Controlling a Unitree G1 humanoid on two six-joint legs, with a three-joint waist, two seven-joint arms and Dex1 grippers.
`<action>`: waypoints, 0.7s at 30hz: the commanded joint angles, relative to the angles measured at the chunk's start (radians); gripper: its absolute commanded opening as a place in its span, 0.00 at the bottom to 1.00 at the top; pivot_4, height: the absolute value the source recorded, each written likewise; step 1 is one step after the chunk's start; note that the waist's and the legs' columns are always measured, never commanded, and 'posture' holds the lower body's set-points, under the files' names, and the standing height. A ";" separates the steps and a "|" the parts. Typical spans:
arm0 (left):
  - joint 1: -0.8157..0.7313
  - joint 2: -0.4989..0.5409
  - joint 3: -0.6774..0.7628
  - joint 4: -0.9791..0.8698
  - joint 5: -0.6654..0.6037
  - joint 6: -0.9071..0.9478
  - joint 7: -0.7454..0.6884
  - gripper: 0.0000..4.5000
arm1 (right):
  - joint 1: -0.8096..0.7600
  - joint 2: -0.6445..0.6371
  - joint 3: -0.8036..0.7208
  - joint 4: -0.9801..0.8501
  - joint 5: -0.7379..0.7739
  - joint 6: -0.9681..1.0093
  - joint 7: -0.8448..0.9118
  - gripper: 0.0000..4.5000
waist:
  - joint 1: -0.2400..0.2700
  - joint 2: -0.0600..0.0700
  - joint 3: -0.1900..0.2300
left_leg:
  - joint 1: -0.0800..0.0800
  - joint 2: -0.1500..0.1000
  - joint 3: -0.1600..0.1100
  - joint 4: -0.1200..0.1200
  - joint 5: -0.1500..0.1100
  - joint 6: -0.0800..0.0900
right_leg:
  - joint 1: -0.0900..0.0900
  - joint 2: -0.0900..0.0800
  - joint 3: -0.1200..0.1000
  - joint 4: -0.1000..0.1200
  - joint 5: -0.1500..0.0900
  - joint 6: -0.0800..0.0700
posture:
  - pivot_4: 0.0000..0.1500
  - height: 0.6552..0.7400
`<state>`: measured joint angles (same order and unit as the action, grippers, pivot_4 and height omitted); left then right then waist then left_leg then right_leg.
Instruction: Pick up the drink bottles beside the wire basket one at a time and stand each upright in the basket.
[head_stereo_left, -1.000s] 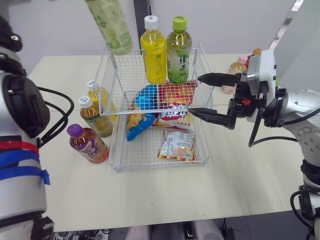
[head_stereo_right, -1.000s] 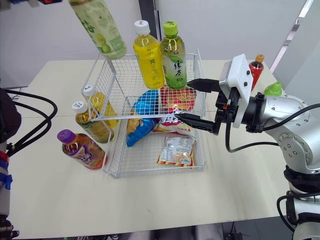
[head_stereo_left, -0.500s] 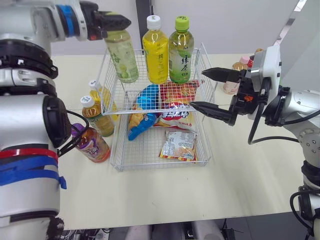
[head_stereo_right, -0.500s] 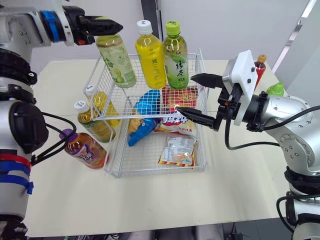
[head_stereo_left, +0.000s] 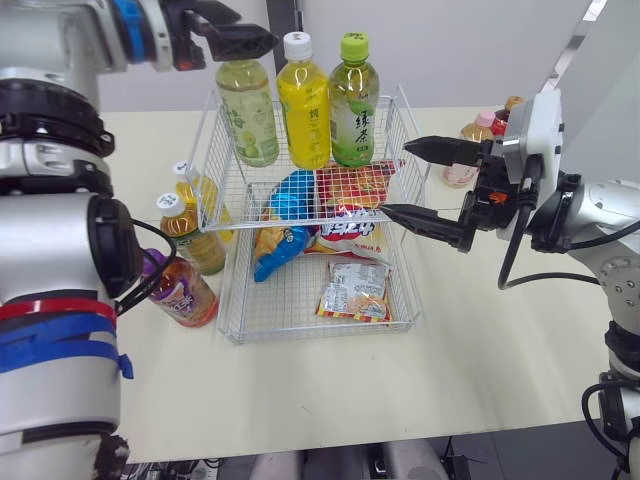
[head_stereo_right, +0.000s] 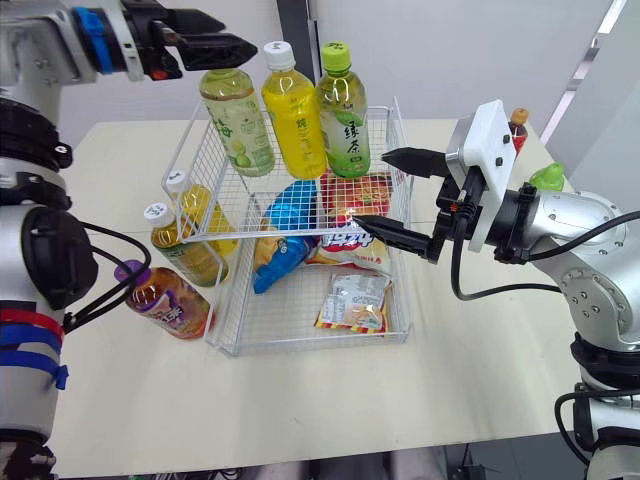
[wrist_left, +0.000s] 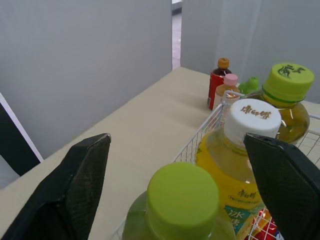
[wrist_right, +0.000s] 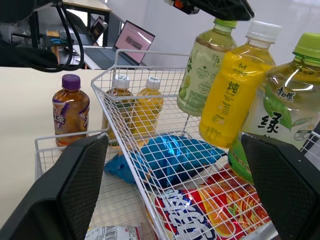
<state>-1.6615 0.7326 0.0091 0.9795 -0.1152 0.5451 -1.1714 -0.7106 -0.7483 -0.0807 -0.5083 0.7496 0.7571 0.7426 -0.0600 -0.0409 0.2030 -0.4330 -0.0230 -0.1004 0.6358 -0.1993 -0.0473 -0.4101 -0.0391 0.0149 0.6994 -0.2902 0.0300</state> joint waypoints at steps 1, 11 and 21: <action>0.008 0.075 0.037 -0.119 -0.024 0.045 -0.012 1.00 | -0.003 -0.019 -0.037 -0.031 0.014 -0.009 0.007 1.00 | 0.000 0.000 0.000 | 0.000 0.000 0.000 0.000 0.000 0.000 | 0.000 0.000 0.000 0.000 0.000 0.000 | 1.00 1.00; 0.372 0.376 0.232 -0.698 -0.225 0.381 -0.088 1.00 | -0.018 0.000 -0.007 0.046 -0.021 -0.127 0.132 1.00 | -0.006 0.000 0.000 | 0.001 0.001 0.001 0.000 0.000 0.000 | 0.000 0.000 0.001 0.000 0.000 0.000 | 1.00 1.00; 1.127 0.497 0.753 -1.202 -0.354 0.640 -0.131 1.00 | -0.082 0.045 0.092 0.145 -0.014 -0.215 0.361 1.00 | 0.005 0.002 -0.001 | 0.005 0.001 0.001 0.002 0.000 0.000 | 0.005 0.000 0.001 0.001 0.000 0.000 | 1.00 1.00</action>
<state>-0.6022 1.2197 0.6309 -0.1377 -0.4660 1.1626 -1.2769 -0.7714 -0.6994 0.0107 -0.3572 0.7245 0.5552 1.0671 -0.0551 -0.0391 0.2025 -0.4285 -0.0215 -0.1006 0.6382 -0.1994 -0.0472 -0.4052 -0.0389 0.0152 0.6997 -0.2902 0.0297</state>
